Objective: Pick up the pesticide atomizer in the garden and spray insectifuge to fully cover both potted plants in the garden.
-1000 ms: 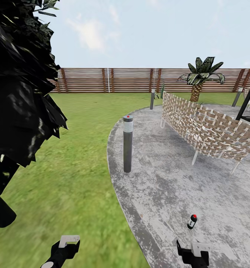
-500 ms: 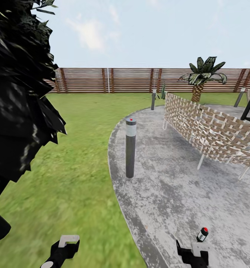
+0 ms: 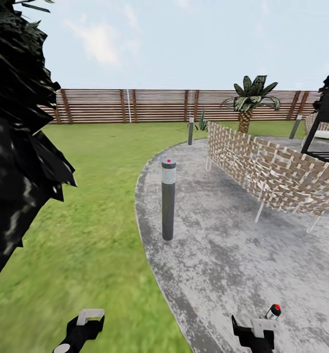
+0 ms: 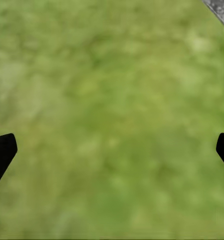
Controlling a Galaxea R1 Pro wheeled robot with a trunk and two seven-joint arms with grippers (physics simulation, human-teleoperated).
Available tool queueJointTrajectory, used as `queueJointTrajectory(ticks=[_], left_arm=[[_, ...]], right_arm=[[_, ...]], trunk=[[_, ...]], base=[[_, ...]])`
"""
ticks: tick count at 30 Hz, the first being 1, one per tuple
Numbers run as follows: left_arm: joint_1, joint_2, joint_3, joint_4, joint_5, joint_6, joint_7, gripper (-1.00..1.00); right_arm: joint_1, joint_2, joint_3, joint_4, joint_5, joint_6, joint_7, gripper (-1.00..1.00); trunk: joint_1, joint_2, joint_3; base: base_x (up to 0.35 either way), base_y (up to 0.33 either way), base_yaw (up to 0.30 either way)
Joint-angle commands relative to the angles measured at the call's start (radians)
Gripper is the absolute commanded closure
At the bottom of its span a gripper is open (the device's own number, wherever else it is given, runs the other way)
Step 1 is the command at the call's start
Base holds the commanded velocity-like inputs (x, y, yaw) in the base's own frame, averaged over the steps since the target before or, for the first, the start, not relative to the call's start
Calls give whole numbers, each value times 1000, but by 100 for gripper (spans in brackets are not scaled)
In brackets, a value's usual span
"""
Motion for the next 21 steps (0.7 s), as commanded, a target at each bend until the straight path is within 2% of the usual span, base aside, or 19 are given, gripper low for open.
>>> queueJointTrajectory(ticks=[1, 21], left_arm=[[0, -1, 6, 0, -7, -4, -1, -100], [0, 0, 6, -3, -7, -4, -2, -100]], right_arm=[[-1, 0, 1, 2, 1, -3, -3, -100], [-1, 0, 2, 5, 1, -3, -4, -100]], trunk=[[0, 0, -1], [0, 0, -1]], base=[[24, 58, -297], [2, 6, -300]])
